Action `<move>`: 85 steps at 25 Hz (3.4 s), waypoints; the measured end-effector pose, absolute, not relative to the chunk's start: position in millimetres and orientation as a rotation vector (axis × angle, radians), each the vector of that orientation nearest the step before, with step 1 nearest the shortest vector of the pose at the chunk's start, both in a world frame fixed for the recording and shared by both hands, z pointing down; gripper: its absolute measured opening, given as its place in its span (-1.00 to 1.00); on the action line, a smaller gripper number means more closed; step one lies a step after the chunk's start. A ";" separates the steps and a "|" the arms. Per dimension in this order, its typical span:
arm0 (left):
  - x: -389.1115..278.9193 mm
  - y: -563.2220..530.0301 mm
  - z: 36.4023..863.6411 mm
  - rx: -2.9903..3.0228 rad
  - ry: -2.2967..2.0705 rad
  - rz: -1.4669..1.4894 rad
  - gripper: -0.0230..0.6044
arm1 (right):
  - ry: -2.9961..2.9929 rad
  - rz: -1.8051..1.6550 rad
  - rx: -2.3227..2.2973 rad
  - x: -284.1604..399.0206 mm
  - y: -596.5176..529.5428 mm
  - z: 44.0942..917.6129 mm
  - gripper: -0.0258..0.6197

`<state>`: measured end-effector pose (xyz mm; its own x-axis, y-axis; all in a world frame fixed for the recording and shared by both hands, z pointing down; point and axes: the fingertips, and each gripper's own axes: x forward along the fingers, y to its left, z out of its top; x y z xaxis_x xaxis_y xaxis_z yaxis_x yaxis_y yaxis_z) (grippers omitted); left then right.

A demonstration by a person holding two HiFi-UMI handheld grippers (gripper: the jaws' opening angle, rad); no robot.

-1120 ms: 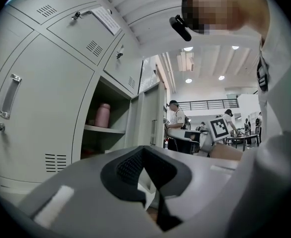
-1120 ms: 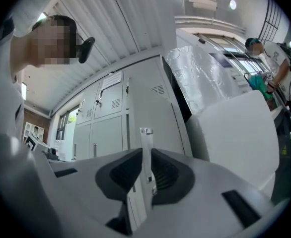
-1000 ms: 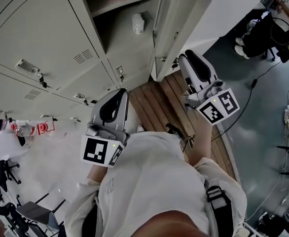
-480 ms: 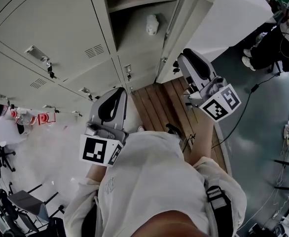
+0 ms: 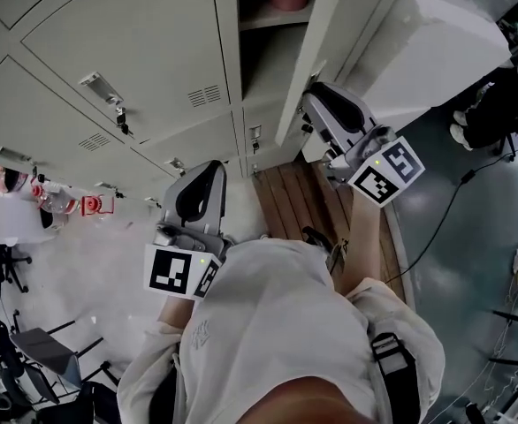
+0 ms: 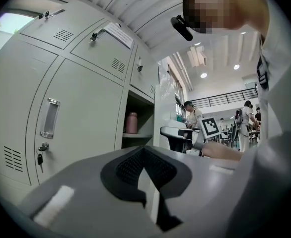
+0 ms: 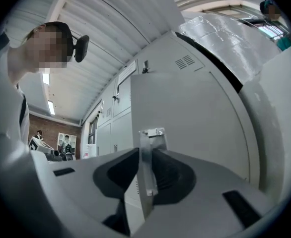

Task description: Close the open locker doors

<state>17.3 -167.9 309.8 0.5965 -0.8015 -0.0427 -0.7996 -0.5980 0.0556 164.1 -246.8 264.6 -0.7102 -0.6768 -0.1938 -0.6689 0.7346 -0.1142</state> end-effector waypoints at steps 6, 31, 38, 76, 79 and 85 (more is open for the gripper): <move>-8.9 -173.9 310.4 2.744 -1.455 -0.096 -0.90 | 2.747 -0.018 -1.092 139.3 -272.3 264.9 -0.67; -62.8 -186.2 314.7 2.665 -1.568 -0.093 -0.90 | 2.785 0.386 -1.571 91.8 -368.3 269.8 -0.78; -66.1 -188.7 315.1 2.668 -1.562 -0.093 -0.90 | 2.774 0.408 -1.627 91.1 -369.9 270.3 -0.78; -108.6 -156.5 321.4 2.693 -1.494 -0.079 -0.90 | 2.758 0.088 -1.480 26.2 -183.7 310.5 -0.87; -113.2 -150.8 330.5 2.689 -1.469 -0.064 -0.90 | 2.802 0.022 -1.469 11.2 -167.3 335.2 -0.87; -123.7 -140.8 336.6 2.684 -1.447 -0.068 -0.90 | 2.823 -0.106 -1.464 -8.5 -148.1 363.5 -0.87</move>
